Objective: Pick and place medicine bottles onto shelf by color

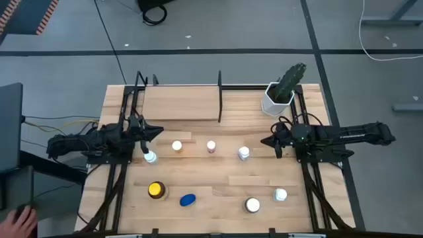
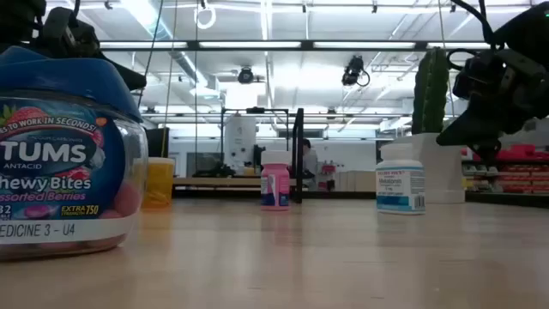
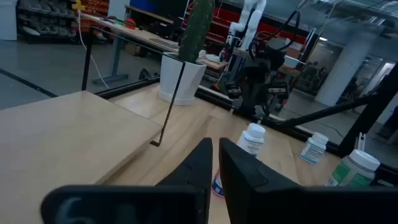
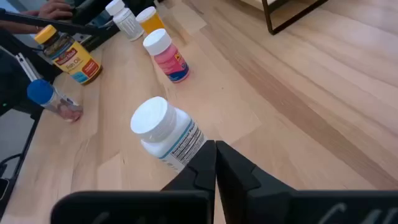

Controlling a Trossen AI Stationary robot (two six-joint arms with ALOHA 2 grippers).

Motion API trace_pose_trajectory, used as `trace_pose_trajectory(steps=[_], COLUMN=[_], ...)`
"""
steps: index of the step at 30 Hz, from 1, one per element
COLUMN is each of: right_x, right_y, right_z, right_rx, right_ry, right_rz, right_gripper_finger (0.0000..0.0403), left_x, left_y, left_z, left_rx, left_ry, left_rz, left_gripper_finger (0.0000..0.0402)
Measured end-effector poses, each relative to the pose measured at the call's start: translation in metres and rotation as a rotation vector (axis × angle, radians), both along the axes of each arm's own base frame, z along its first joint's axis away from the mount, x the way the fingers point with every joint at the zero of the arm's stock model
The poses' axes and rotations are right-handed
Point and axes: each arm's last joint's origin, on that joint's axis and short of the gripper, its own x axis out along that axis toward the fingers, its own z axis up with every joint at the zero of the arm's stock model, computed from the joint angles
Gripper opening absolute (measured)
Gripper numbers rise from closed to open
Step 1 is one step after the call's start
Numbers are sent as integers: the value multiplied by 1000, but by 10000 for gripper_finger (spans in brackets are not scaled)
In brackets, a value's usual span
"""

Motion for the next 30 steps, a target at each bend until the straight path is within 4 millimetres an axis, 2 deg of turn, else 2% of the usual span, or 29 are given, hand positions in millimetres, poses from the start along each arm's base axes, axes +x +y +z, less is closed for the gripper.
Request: trace_pose_trajectory(steps=[22, 30], right_x=[0, 0], right_y=[0, 0], right_z=[0, 0], right_rx=[0, 0], right_ry=[0, 0], right_rz=[0, 0], right_gripper_finger=[17, 17], left_x=[0, 0], left_y=[0, 0], left_z=[0, 0], left_rx=[0, 0], left_ry=[0, 0], left_rz=[0, 0], left_gripper_finger=[39, 28])
